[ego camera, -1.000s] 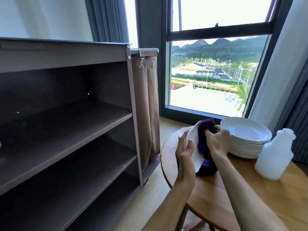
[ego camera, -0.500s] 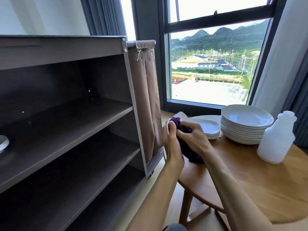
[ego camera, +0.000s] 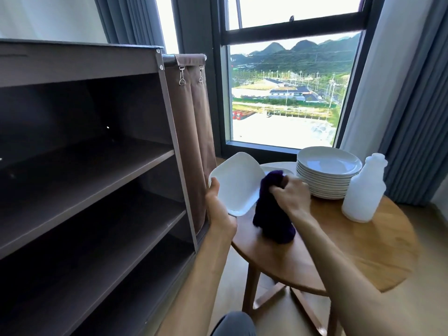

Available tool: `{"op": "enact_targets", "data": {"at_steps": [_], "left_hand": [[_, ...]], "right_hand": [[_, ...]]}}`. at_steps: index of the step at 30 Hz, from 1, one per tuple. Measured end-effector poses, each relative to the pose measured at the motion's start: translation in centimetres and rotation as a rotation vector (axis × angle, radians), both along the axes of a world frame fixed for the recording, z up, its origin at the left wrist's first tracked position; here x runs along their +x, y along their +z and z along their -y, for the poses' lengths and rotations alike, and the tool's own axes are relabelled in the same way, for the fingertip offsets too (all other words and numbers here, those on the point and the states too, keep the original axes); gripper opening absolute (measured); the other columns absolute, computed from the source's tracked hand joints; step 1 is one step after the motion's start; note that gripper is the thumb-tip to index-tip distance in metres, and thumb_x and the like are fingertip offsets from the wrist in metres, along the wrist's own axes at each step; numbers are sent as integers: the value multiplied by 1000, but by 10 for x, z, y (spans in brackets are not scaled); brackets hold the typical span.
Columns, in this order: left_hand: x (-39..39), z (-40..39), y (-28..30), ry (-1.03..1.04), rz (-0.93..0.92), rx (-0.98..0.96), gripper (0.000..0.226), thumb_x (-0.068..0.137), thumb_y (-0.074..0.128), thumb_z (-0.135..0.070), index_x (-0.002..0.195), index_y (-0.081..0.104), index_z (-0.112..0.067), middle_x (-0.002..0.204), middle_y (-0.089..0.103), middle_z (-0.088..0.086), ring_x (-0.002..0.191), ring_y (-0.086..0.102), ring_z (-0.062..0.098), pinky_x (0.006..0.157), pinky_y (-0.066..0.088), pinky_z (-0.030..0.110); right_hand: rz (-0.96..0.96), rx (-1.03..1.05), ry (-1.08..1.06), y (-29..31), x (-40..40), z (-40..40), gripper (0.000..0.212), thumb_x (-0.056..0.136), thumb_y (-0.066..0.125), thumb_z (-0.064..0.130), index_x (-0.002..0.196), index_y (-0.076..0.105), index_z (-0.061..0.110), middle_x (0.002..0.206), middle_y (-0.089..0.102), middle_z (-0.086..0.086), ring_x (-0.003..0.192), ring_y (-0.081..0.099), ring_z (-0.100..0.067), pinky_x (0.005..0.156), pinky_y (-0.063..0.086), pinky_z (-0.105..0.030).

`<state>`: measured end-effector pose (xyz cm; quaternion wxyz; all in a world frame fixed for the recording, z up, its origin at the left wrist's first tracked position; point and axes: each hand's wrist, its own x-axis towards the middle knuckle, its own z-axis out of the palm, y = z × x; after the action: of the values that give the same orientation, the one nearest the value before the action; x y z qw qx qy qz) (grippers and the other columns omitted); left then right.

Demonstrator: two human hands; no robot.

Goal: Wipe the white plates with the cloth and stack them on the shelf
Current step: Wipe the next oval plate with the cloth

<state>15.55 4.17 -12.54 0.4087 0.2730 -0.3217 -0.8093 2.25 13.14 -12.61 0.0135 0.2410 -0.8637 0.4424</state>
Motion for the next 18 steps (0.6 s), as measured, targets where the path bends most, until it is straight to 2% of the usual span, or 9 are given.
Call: {"op": "enact_targets", "data": {"at_steps": [3, 6, 8, 10, 12, 14, 15, 17, 18], "left_hand": [[1, 6, 1, 66, 29, 46, 32, 107, 44, -46, 110, 66, -24, 109, 71, 8, 102, 66, 29, 99, 52, 48], [-2, 10, -7, 111, 41, 89, 35, 108, 42, -45, 118, 65, -22, 114, 71, 10, 107, 67, 31, 101, 53, 49], [-7, 11, -15, 110, 44, 138, 39, 108, 41, -48, 119, 66, -20, 115, 73, 11, 107, 68, 32, 99, 55, 48], [-12, 7, -20, 100, 41, 171, 40, 107, 42, -48, 117, 67, -19, 113, 73, 11, 103, 69, 31, 97, 55, 48], [-16, 2, -23, 116, 44, 204, 36, 107, 44, -46, 112, 67, -19, 114, 73, 11, 105, 69, 33, 101, 54, 51], [-21, -5, -25, 143, 31, 229, 34, 107, 45, -45, 110, 67, -20, 118, 72, 12, 109, 68, 34, 102, 53, 53], [-25, -8, -27, 148, 22, 249, 35, 106, 45, -46, 112, 67, -19, 118, 72, 13, 108, 69, 34, 100, 54, 53], [-31, -15, -28, 137, -20, 315, 42, 105, 46, -48, 123, 65, -15, 119, 72, 15, 106, 69, 36, 94, 57, 50], [-35, -16, -30, 127, -42, 342, 46, 104, 47, -49, 129, 64, -15, 121, 71, 16, 106, 69, 37, 92, 58, 49]], "right_hand": [[51, -92, -155, 6, -19, -19, 26, 81, 75, 22, 63, 56, 17, 71, 66, -8, 80, 65, -33, 68, 46, -35], [98, -213, -255, 13, -36, -30, 30, 86, 69, 11, 61, 52, 14, 63, 56, -4, 74, 59, -31, 69, 40, -32], [151, -264, -241, 17, -38, -32, 13, 84, 77, 14, 79, 66, 13, 77, 63, -5, 82, 63, -27, 77, 48, -31], [168, -307, -215, 22, -36, -30, 26, 80, 85, 18, 102, 72, 11, 89, 66, -3, 89, 66, -24, 87, 54, -34], [117, -374, -200, 33, -26, -26, 40, 78, 88, 20, 112, 71, 8, 90, 65, -2, 87, 65, -21, 87, 56, -36], [61, -411, -113, 47, -12, -18, 44, 76, 89, 23, 113, 69, 11, 87, 66, 1, 82, 65, -17, 79, 55, -32], [67, -383, -2, 53, -6, -12, 43, 75, 89, 24, 111, 68, 15, 86, 68, 1, 80, 66, -16, 77, 55, -31], [174, -219, 284, 55, 9, 4, 31, 79, 84, 21, 106, 70, 16, 86, 75, -5, 79, 71, -18, 80, 60, -37], [207, -139, 353, 53, 16, 12, 23, 81, 80, 17, 103, 73, 14, 86, 77, -10, 79, 73, -21, 83, 61, -42]]}}
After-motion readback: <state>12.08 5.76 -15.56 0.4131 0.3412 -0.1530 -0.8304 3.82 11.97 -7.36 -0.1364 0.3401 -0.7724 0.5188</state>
